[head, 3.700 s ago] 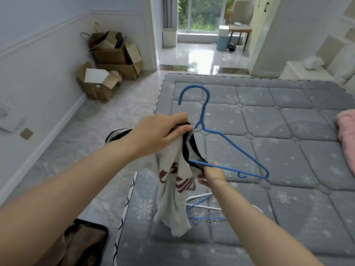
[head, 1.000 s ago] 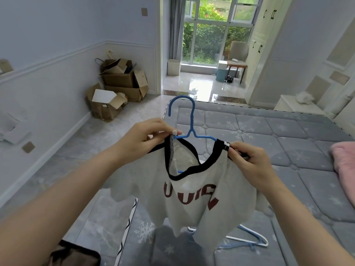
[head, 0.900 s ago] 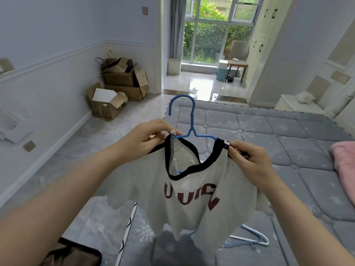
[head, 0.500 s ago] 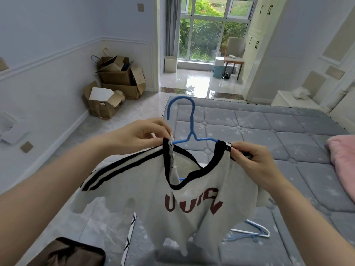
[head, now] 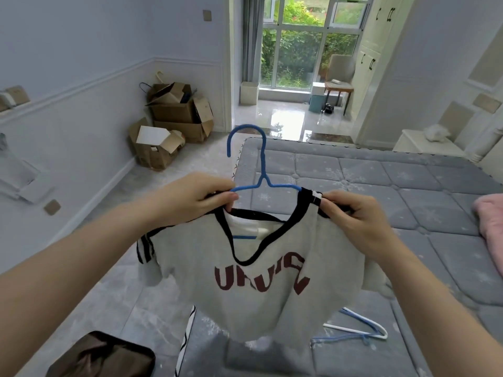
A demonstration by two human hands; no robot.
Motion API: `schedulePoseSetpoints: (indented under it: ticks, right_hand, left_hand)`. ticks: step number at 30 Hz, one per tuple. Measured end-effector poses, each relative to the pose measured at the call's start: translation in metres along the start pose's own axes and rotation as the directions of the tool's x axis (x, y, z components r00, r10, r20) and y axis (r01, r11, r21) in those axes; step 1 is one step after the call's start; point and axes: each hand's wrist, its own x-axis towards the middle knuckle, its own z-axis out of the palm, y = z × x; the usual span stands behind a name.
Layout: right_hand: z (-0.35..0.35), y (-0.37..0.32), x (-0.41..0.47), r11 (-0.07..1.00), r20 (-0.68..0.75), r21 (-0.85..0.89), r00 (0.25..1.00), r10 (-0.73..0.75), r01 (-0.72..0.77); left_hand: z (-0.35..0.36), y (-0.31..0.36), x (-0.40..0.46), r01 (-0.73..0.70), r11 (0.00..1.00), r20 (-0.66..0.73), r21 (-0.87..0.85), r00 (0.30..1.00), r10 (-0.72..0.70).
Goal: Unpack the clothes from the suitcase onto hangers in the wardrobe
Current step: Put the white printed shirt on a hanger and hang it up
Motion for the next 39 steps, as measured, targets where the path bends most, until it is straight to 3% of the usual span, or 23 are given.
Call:
schedulePoseSetpoints:
  ticks: [3, 7, 10, 13, 16, 20, 26, 35, 39]
  right_hand:
    - [-0.018, 0.010, 0.009, 0.999, 0.014, -0.046, 0.999, -0.029, 0.030]
    - [-0.057, 0.040, 0.020, 0.958, 0.036, -0.284, 0.999, 0.039, -0.027]
    - [-0.068, 0.050, 0.025, 0.979, 0.084, -0.191, 0.992, 0.095, -0.078]
    - [-0.062, 0.051, 0.028, 0.992, 0.208, -0.123, 0.978, 0.014, 0.012]
    - [-0.054, 0.053, 0.028, 0.972, 0.188, -0.130, 0.967, -0.169, 0.195]
    - [-0.038, 0.045, 0.027, 0.946, 0.208, -0.066, 0.932, -0.297, 0.317]
    - [-0.017, 0.008, 0.016, 0.840, 0.211, -0.088, 0.834, -0.510, 0.535]
    - [0.037, -0.081, -0.021, 0.777, 0.214, 0.246, 0.749, -0.627, 0.579]
    - [0.063, -0.115, -0.042, 0.744, 0.293, 0.443, 0.703, -0.647, 0.500]
  left_hand:
    - [-0.001, 0.008, -0.003, 0.025, 0.999, -0.191, 0.048, 0.981, -0.015]
    - [-0.013, 0.017, -0.006, 0.093, 0.988, -0.357, 0.123, 0.933, -0.043]
    - [-0.012, 0.031, -0.004, 0.142, 0.965, -0.394, 0.219, 0.918, -0.045]
    - [-0.007, 0.051, -0.001, 0.269, 0.918, -0.440, 0.291, 0.890, -0.121]
    - [-0.001, 0.078, -0.008, 0.357, 0.884, -0.499, 0.302, 0.849, -0.173]
    - [0.015, 0.113, -0.036, 0.528, 0.819, -0.632, 0.225, 0.719, -0.289]
    - [0.036, 0.168, -0.099, 0.698, 0.706, -0.720, 0.118, 0.551, -0.423]
    - [0.054, 0.278, -0.221, 0.901, 0.433, -0.825, -0.022, 0.228, -0.518]
    - [0.070, 0.338, -0.275, 0.955, 0.289, -0.854, -0.062, 0.099, -0.511]
